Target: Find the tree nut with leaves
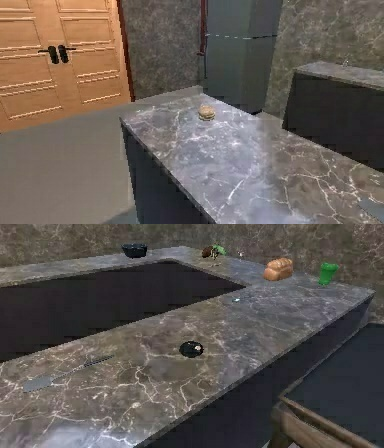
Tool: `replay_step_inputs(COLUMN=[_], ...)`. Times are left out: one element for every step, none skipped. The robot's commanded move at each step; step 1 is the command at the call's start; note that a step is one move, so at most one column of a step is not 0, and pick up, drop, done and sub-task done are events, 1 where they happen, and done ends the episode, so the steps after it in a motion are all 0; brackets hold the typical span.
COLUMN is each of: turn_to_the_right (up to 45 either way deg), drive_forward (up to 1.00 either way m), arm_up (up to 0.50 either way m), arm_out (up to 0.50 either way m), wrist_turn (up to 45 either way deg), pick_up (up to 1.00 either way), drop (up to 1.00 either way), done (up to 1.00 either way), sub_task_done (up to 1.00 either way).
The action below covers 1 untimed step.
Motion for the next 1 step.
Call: replay_step_inputs(turn_to_the_right=[-6.0], drive_forward=[0.0], arm_up=[0.0], arm_out=[0.0], wrist_turn=[0.0], pick_up=[0.0], drop=[0.0], done=[0.0], sub_task_done=[0.0])
